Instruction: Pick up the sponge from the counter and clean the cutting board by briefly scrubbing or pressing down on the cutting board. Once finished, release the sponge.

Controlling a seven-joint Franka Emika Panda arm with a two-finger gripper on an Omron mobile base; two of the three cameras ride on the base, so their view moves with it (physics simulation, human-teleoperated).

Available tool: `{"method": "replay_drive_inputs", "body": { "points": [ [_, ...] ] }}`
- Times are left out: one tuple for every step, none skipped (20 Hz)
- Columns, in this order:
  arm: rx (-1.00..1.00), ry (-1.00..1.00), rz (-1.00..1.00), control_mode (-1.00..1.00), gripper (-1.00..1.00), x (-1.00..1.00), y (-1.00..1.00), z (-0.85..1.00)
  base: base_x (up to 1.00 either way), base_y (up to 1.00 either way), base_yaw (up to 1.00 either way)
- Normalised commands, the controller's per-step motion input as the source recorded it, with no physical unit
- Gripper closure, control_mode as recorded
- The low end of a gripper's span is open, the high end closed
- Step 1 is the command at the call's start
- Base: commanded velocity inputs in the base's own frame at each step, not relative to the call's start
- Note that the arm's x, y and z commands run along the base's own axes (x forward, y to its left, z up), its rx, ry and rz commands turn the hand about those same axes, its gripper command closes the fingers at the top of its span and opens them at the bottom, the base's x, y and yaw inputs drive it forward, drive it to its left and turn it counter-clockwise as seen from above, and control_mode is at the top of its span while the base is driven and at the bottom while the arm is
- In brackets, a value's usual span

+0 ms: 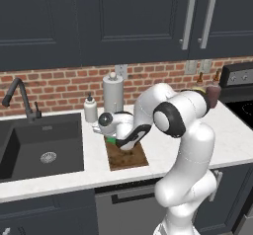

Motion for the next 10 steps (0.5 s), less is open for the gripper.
{"method": "replay_drive_inputs", "body": {
  "points": [
    [0.00, -0.06, 0.00, -1.00, 1.00, -0.68, 0.04, -0.34, 0.00, 0.00, 0.00],
    [0.00, -0.05, 0.00, -1.00, 1.00, -0.68, 0.06, -0.29, 0.00, 0.00, 0.00],
    [0.00, -0.02, 0.00, -1.00, 1.00, -0.64, 0.09, -0.20, 0.00, 0.00, 0.00],
    [0.00, 0.00, 0.00, -1.00, 1.00, -0.64, 0.10, -0.18, 0.00, 0.00, 0.00],
    [0.00, 0.00, 0.00, -1.00, 1.00, -0.64, 0.07, -0.15, 0.00, 0.00, 0.00],
    [0.00, 0.00, 0.00, -1.00, 1.00, -0.64, 0.04, -0.16, 0.00, 0.00, 0.00],
    [0.00, 0.00, 0.00, -1.00, 1.00, -0.61, 0.01, -0.18, 0.00, 0.00, 0.00],
    [0.00, 0.00, 0.00, -1.00, 1.00, -0.61, 0.02, -0.20, 0.00, 0.00, 0.00],
    [0.00, 0.00, 0.00, -1.00, 1.00, -0.61, 0.01, -0.21, 0.00, 0.00, 0.00],
    [0.00, 0.00, 0.00, -1.00, 1.00, -0.59, 0.01, -0.28, 0.00, 0.00, 0.00]
  ]
}}
